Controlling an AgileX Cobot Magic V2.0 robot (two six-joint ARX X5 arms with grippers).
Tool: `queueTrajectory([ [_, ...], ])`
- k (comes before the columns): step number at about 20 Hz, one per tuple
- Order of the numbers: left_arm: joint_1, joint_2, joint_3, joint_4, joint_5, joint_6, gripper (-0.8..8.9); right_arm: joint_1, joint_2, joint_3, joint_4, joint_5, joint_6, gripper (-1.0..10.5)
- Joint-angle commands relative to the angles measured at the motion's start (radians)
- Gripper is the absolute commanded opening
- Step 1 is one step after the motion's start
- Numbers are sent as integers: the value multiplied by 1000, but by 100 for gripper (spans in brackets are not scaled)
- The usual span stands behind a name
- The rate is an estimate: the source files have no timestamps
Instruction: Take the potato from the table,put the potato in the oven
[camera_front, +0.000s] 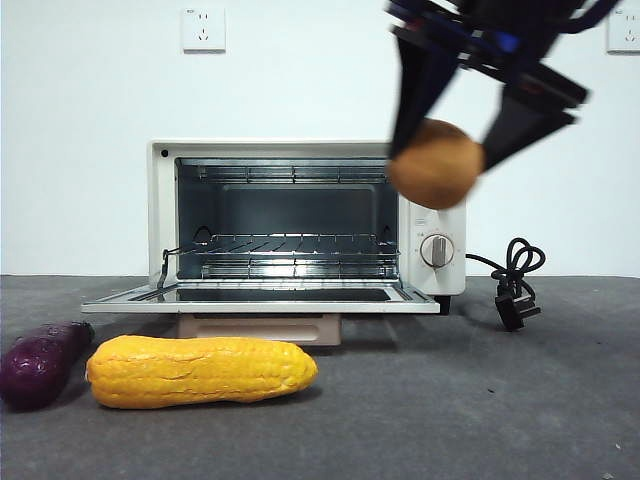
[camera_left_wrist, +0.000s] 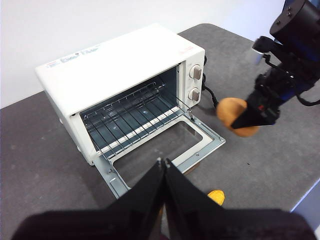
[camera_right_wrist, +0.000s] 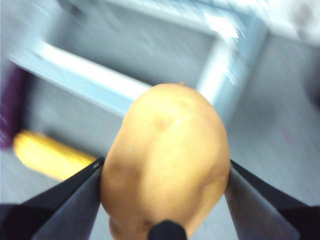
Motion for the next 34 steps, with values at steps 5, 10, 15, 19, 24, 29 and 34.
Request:
queueTrajectory([
  [5, -3, 0, -6, -15, -2, 2, -8, 24, 179, -5, 407, 9, 119, -16],
  [10, -3, -1, -6, -37, -2, 2, -8, 23, 332, 13, 650, 82, 201, -16],
  [15, -3, -1, -6, -74, -2, 6, -8, 18, 436, 56, 820, 197, 267, -16],
  [19, -3, -1, -6, -82, -2, 6, -8, 8, 481, 56, 867, 323, 309, -15],
  [24, -3, 0, -6, -88, -1, 6, -8, -3, 493, 56, 879, 315, 308, 227],
  [29, -3, 0, -6, -99, -1, 6, -8, -4, 493, 56, 880, 312, 309, 545],
  [34, -3, 0, -6, -114, -2, 6, -8, -3, 467, 56, 871, 285, 310, 545],
])
